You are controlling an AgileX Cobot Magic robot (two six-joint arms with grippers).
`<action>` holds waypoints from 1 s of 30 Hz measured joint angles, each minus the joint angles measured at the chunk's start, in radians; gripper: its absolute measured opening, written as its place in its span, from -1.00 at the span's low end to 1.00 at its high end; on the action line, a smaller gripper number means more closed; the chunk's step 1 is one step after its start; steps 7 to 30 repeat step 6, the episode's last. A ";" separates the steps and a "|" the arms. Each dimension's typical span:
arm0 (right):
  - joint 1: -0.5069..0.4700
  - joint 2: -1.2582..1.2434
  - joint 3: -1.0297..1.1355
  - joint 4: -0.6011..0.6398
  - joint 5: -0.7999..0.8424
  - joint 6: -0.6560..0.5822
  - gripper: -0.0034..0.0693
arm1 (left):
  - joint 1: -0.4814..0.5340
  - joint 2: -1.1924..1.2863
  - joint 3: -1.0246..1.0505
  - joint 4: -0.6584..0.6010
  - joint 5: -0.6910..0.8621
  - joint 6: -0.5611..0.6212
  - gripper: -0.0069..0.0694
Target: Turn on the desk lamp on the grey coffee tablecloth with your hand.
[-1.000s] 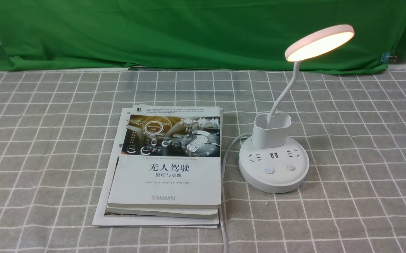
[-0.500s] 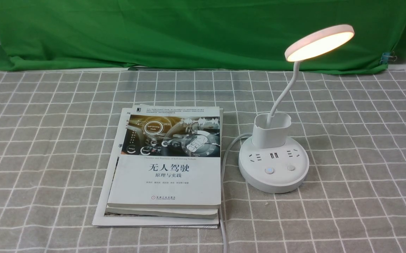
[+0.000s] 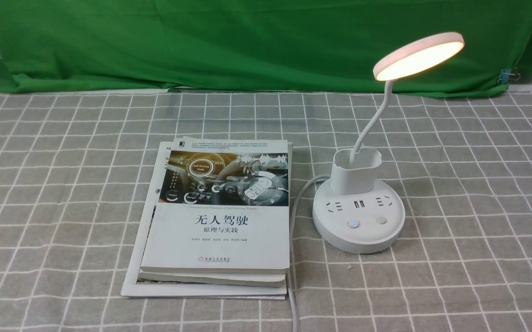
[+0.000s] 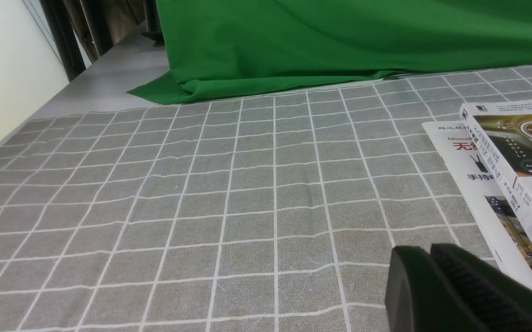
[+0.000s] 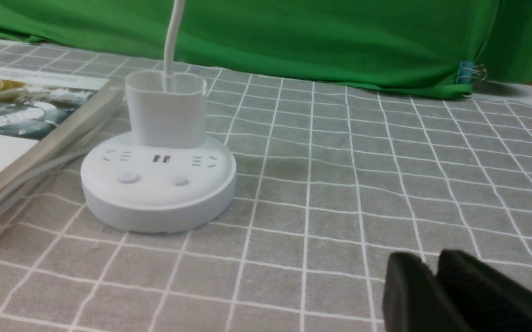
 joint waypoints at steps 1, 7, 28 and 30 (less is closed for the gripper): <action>0.000 0.000 0.000 0.000 0.000 0.000 -0.52 | 0.000 0.000 0.000 0.000 0.000 0.000 -0.77; 0.000 0.000 0.000 0.000 0.000 0.000 -0.50 | 0.000 0.000 0.000 0.000 0.000 0.000 -0.77; 0.000 0.000 0.000 0.000 0.000 0.000 -0.50 | 0.000 0.000 0.000 0.000 0.000 0.000 -0.77; 0.000 0.000 0.000 0.000 0.000 0.000 -0.50 | 0.000 0.000 0.000 0.000 0.000 0.000 -0.77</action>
